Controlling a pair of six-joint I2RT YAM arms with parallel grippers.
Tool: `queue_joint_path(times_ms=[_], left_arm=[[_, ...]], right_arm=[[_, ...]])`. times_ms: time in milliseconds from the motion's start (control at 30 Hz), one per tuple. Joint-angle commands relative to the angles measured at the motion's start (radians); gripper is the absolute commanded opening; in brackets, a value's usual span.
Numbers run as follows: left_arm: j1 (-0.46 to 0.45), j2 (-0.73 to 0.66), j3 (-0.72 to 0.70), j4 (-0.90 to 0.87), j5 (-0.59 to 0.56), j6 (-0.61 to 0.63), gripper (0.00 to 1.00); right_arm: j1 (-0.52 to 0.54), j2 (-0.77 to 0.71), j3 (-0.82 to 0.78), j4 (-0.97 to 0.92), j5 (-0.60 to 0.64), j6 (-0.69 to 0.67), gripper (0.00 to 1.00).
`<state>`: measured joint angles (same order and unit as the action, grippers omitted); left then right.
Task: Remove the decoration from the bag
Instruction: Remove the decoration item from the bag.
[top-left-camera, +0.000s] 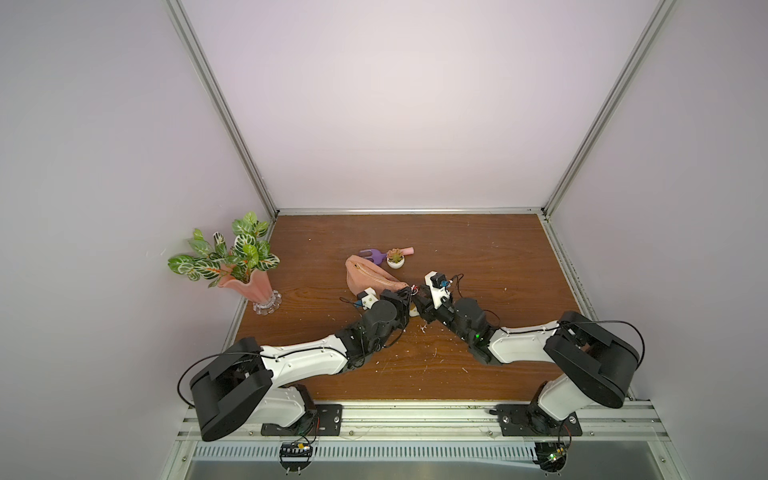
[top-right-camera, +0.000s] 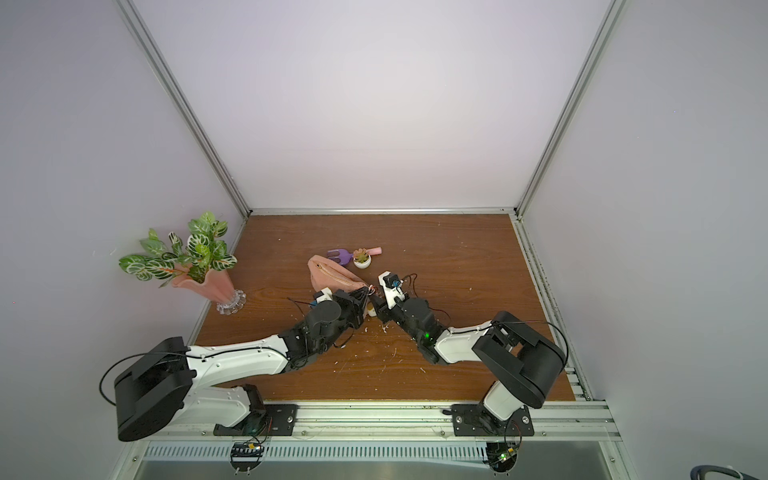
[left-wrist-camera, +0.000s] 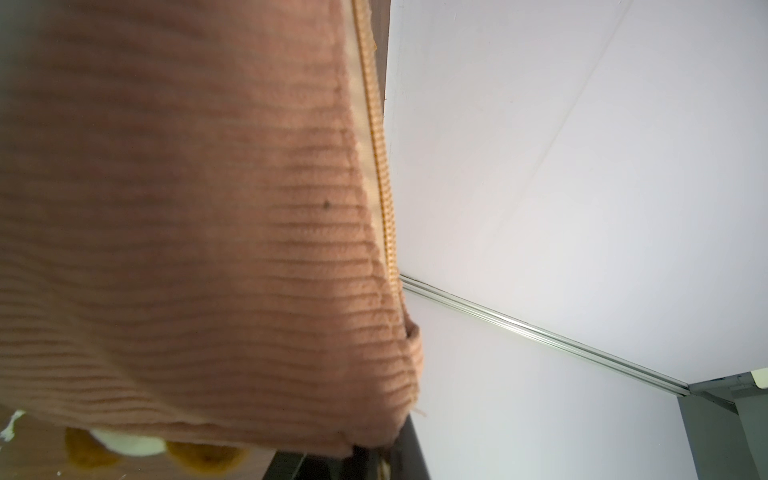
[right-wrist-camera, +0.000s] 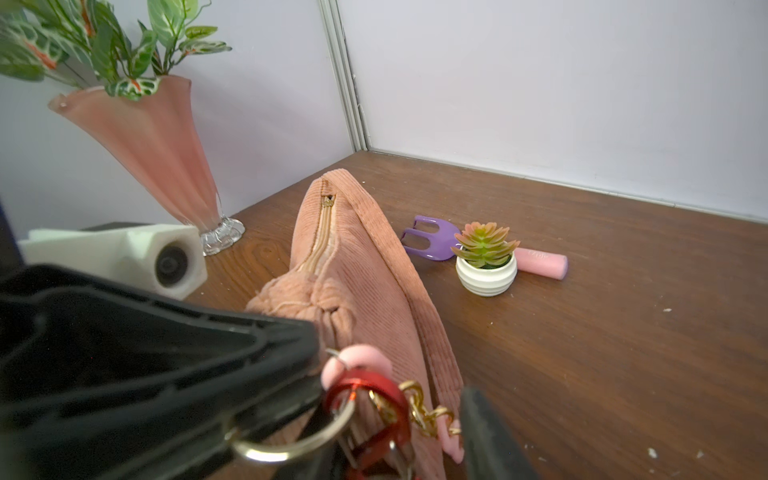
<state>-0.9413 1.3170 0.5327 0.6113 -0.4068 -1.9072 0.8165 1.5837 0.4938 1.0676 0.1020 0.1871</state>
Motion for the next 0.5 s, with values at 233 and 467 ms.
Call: queue_joint_path(times_ms=[233, 467], left_arm=[[0.004, -0.021, 0.006, 0.004, -0.017, 0.003, 0.00], [0.004, -0.033, 0.002, -0.009, -0.028, 0.004, 0.00]], right_arm=[[-0.006, 0.008, -0.014, 0.034, 0.018, 0.016, 0.63], [-0.012, -0.012, -0.057, 0.037, 0.050, 0.012, 0.65]])
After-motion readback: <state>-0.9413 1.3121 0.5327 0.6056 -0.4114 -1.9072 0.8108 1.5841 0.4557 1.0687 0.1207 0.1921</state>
